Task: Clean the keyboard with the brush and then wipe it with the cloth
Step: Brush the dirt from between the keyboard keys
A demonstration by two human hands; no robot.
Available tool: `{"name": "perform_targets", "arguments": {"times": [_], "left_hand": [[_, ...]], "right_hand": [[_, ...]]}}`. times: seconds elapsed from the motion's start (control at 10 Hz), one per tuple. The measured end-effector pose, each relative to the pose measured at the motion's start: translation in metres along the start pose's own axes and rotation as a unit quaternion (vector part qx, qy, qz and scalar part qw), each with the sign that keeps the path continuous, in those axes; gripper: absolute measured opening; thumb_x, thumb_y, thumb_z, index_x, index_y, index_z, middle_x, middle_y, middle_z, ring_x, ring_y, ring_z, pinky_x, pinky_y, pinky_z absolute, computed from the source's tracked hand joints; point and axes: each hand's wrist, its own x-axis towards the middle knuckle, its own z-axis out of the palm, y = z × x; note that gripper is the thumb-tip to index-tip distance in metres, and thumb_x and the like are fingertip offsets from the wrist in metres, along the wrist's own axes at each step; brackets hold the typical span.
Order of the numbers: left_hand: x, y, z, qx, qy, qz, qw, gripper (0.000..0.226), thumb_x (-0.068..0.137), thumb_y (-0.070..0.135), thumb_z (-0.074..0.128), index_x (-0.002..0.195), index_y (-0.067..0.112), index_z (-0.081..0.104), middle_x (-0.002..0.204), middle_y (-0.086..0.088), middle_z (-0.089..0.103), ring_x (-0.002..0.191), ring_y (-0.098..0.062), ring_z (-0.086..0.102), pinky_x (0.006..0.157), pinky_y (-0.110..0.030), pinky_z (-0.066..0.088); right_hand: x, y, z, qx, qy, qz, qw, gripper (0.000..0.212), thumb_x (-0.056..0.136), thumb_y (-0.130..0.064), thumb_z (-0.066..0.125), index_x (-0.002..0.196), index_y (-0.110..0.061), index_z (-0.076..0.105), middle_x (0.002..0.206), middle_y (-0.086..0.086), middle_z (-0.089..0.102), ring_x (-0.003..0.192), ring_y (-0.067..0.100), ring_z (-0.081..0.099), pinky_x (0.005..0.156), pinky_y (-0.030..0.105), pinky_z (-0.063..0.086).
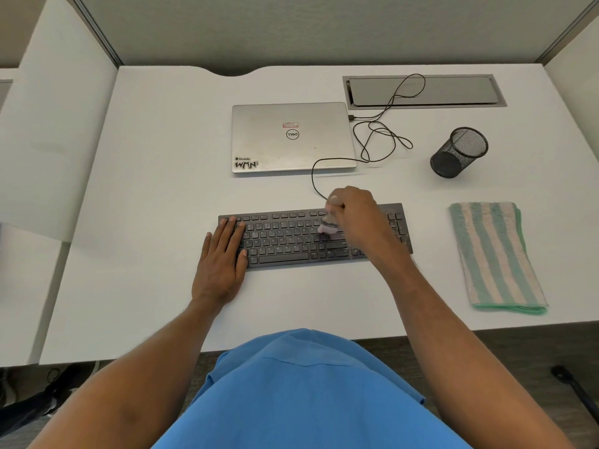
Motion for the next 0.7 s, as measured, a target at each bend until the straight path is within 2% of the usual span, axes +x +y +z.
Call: {"name": "perform_targets", "arguments": {"times": [0.1, 0.2, 0.3, 0.4, 0.5, 0.6, 0.7], "left_hand": [[0.000, 0.000, 0.000, -0.001, 0.000, 0.000, 1.000, 0.062, 0.109, 0.035, 0.029, 0.169, 0.023, 0.021, 0.177, 0.004, 0.013, 0.164, -0.011, 0.002, 0.133, -0.049, 0.010], [0.000, -0.001, 0.000, -0.003, 0.001, 0.000, 1.000, 0.062, 0.109, 0.035, 0.030, 0.169, 0.023, 0.021, 0.177, 0.004, 0.014, 0.164, -0.011, 0.002, 0.133, -0.049, 0.011], [0.000, -0.001, -0.001, -0.003, 0.002, 0.002, 1.000, 0.062, 0.109, 0.035, 0.030, 0.169, 0.023, 0.021, 0.177, 0.004, 0.014, 0.164, -0.011, 0.002, 0.133, -0.049, 0.010], [0.000, 0.000, 0.000, -0.004, 0.002, 0.003, 1.000, 0.062, 0.109, 0.035, 0.030, 0.169, 0.022, 0.021, 0.177, 0.003, 0.014, 0.164, -0.011, 0.002, 0.133, -0.049, 0.010], [0.000, -0.001, -0.001, -0.004, 0.001, 0.003, 1.000, 0.062, 0.109, 0.036, 0.029, 0.169, 0.023, 0.021, 0.177, 0.004, 0.013, 0.164, -0.011, 0.001, 0.133, -0.049, 0.010], [0.000, -0.001, 0.000, -0.004, 0.000, 0.003, 1.000, 0.062, 0.109, 0.036, 0.029, 0.169, 0.023, 0.021, 0.177, 0.004, 0.013, 0.164, -0.011, 0.001, 0.133, -0.049, 0.010], [0.000, -0.001, 0.000, -0.004, 0.002, 0.003, 1.000, 0.062, 0.109, 0.036, 0.029, 0.169, 0.023, 0.021, 0.177, 0.004, 0.013, 0.164, -0.011, 0.002, 0.133, -0.049, 0.011]], "right_hand": [[-0.004, -0.011, 0.009, 0.086, -0.045, 0.009, 0.995, 0.014, 0.098, 0.008, 0.053, 0.096, 0.012, 0.066, 0.076, 0.001, 0.055, 0.065, 0.002, 0.054, 0.044, 0.000, 0.037], [-0.002, -0.007, 0.010, 0.067, -0.044, 0.005, 0.997, 0.015, 0.098, 0.007, 0.054, 0.096, 0.010, 0.068, 0.084, 0.008, 0.063, 0.064, 0.002, 0.055, 0.044, 0.000, 0.036], [-0.002, 0.007, -0.001, 0.041, -0.017, 0.039, 0.998, 0.018, 0.098, 0.005, 0.054, 0.093, -0.002, 0.070, 0.087, 0.007, 0.068, 0.066, 0.004, 0.064, 0.045, 0.003, 0.041], [-0.001, 0.017, -0.009, 0.100, -0.017, 0.072, 0.992, 0.022, 0.097, 0.009, 0.049, 0.087, -0.004, 0.063, 0.077, 0.006, 0.057, 0.059, 0.006, 0.058, 0.048, 0.015, 0.052], [0.000, 0.018, -0.013, 0.089, -0.004, 0.050, 0.995, 0.024, 0.095, 0.013, 0.047, 0.078, 0.000, 0.059, 0.075, 0.010, 0.054, 0.064, 0.020, 0.052, 0.047, 0.025, 0.056], [-0.005, 0.007, -0.007, 0.036, -0.022, 0.022, 0.999, 0.020, 0.098, 0.009, 0.049, 0.090, 0.001, 0.065, 0.081, 0.006, 0.058, 0.065, 0.011, 0.054, 0.045, 0.007, 0.045], [-0.007, 0.008, 0.004, 0.032, -0.020, -0.005, 0.999, 0.016, 0.099, 0.002, 0.055, 0.099, 0.001, 0.071, 0.095, 0.008, 0.066, 0.067, -0.004, 0.057, 0.049, -0.001, 0.037]]}}
